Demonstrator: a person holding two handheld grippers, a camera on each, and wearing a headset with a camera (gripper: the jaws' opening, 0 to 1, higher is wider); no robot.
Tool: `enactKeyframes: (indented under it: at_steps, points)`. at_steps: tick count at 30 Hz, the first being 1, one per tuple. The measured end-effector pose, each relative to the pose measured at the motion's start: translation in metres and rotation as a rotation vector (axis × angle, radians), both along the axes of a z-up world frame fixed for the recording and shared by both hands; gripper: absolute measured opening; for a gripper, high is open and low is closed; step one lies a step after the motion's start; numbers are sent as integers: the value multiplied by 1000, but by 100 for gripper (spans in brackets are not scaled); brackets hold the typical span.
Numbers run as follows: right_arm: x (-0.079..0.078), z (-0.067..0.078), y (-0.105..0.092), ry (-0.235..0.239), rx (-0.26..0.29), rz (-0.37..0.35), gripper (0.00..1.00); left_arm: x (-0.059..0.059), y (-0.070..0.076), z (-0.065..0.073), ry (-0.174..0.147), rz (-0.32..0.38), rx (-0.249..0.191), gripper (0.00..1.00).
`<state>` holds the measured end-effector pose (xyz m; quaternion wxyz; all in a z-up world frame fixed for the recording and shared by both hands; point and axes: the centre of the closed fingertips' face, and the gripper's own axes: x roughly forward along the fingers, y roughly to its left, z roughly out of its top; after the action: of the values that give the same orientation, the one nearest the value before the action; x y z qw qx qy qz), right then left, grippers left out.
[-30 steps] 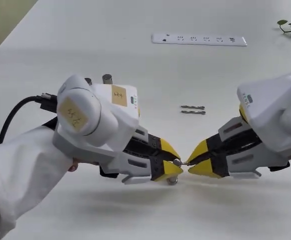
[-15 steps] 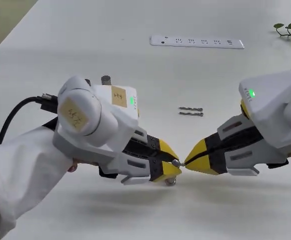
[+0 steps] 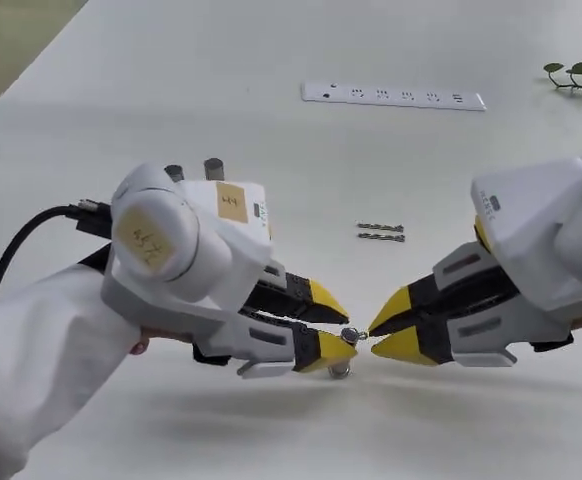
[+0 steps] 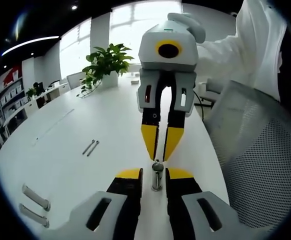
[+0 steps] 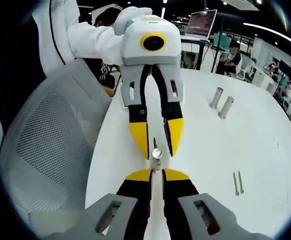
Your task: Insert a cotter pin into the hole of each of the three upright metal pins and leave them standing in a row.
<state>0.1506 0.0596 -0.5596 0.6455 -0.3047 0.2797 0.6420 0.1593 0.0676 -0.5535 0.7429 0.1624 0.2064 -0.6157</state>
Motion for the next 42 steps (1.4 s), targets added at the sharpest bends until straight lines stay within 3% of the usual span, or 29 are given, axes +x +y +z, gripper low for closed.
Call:
enactKeyframes:
  at_steps: [8, 14, 19, 24, 27, 30, 35, 42]
  points:
    - [1, 2, 8, 1, 20, -19, 9, -8, 17, -1, 39, 50, -28, 35]
    - [4, 0, 11, 11, 33, -26, 10, -12, 31, 0, 59, 147, -72, 45]
    - [3, -3, 19, 21, 39, -25, 10, -17, 39, -2, 110, 211, -103, 58]
    - [1, -6, 23, 31, 41, -20, 8, -19, 50, -7, 116, 258, -99, 64]
    - [1, -6, 23, 33, 39, -20, 8, -18, 57, -8, 116, 296, -104, 75]
    - [2, -6, 24, 33, 45, -22, 5, -14, 65, -10, 83, 330, -83, 82]
    - [1, -5, 23, 39, 42, -21, 5, -11, 76, -11, 86, 380, -87, 90]
    - [1, -5, 22, 39, 37, -20, 4, -10, 88, -18, 97, 430, -67, 91]
